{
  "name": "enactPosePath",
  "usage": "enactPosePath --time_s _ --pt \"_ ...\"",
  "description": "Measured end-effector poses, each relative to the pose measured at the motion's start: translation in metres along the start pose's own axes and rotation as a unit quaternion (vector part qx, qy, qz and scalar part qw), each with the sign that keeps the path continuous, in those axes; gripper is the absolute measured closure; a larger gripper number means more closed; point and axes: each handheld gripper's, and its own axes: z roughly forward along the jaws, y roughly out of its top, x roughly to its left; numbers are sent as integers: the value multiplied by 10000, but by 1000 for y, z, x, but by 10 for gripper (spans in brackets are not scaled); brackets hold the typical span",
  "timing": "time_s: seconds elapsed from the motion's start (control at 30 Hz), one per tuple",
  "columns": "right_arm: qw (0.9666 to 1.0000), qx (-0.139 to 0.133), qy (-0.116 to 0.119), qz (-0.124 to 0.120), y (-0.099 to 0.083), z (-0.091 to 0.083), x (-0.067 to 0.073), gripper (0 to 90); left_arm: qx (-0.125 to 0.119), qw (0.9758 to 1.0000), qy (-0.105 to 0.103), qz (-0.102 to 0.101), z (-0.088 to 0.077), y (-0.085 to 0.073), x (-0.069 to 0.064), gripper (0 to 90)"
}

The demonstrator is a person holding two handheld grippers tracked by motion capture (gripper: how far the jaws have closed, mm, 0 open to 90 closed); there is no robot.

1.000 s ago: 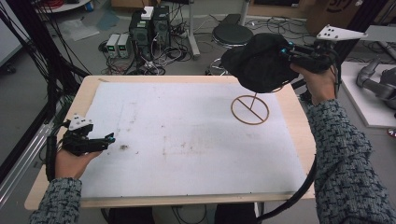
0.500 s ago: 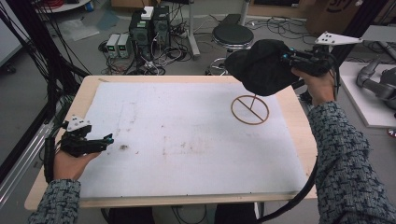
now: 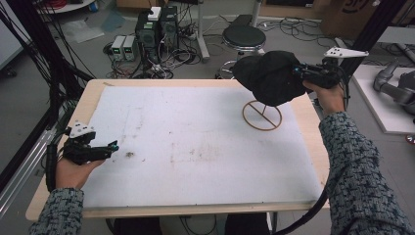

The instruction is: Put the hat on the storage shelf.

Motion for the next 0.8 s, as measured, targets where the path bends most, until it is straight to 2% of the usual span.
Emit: enactPosePath --time_s 0.13,0.33,0.4,0.6,0.67,0.8 --pt "9999 41 -47 -107 1 2 1 779 4 10000 0 -5 1 -1 0 172" --pt "9998 211 53 43 -5 7 -1 736 -6 10000 -13 0 1 0 -1 173" --pt "9998 210 47 -26 -4 8 -1 731 -13 10000 -6 -4 1 0 0 173" --pt "9993 347 96 74 -6 7 -2 701 -24 10000 -2 -7 0 0 0 173" --pt "9994 349 72 4 -6 6 -1 702 -39 10000 -6 -6 0 0 0 173" --pt "9993 356 88 12 -5 6 0 688 -49 10000 -13 6 0 0 -1 173"
